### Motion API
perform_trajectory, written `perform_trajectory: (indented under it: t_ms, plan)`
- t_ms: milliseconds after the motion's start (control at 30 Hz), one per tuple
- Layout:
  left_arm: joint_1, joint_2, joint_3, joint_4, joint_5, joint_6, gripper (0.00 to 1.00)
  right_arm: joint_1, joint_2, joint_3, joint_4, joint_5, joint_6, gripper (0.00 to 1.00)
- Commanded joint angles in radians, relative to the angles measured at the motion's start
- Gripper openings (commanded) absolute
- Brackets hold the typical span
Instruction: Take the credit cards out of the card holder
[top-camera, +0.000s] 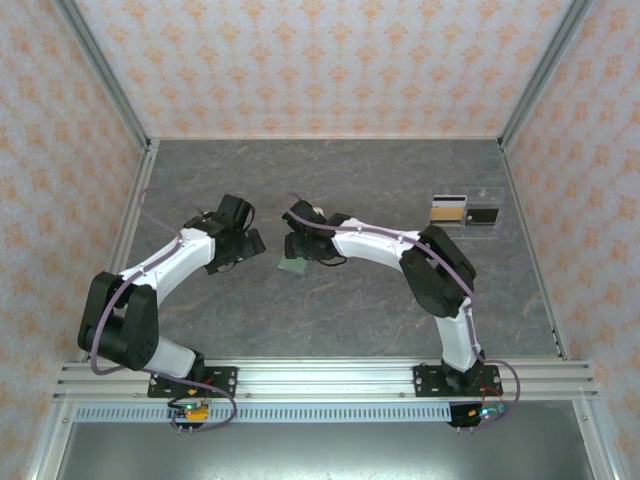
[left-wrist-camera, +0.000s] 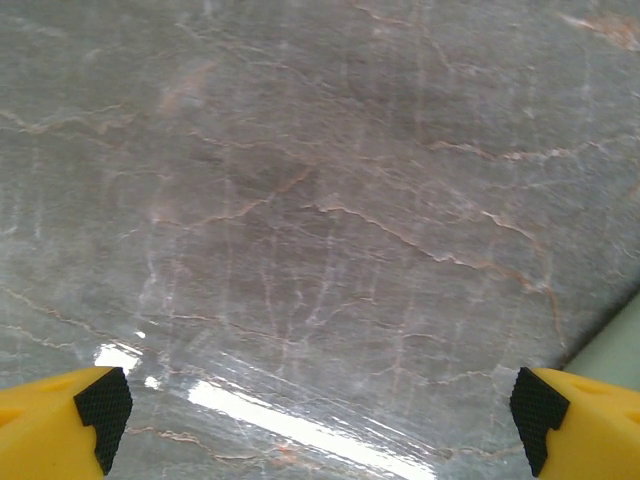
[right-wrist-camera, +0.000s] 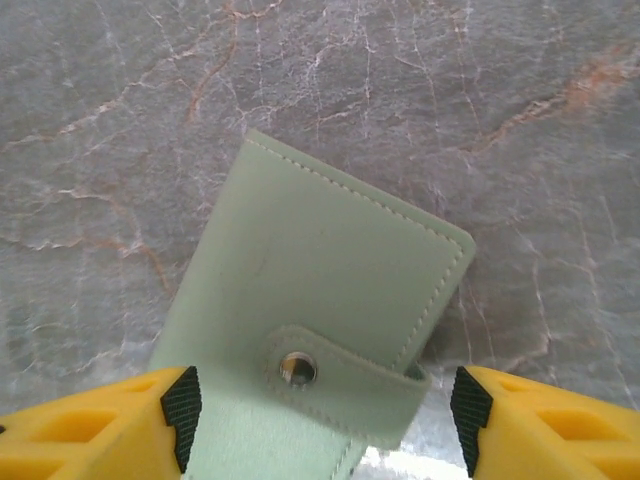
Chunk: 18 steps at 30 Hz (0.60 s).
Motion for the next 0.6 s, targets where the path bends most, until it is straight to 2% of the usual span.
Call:
perform_trajectory:
  t_ms: [0, 167, 267, 433, 567]
  plan:
    - [0.007, -0.017, -0.009, 0.027, -0.005, -0.023, 1.0, 0.003, 0.057, 0.058, -0.119, 0.015, -0.04, 0.68]
    - [0.007, 0.009, 0.004, 0.048, 0.048, -0.022, 1.0, 0.003, 0.09, 0.073, -0.193, 0.068, -0.124, 0.67]
    - [0.006, 0.045, 0.034, 0.067, 0.106, -0.006, 1.0, -0.005, 0.055, 0.007, -0.192, 0.118, -0.233, 0.66]
    - [0.006, 0.09, 0.036, 0.126, 0.217, -0.005, 0.96, -0.065, -0.068, -0.134, -0.14, 0.057, -0.405, 0.65]
    - [0.002, 0.108, 0.027, 0.18, 0.322, -0.014, 0.92, -0.096, -0.152, -0.178, -0.14, -0.012, -0.415, 0.65]
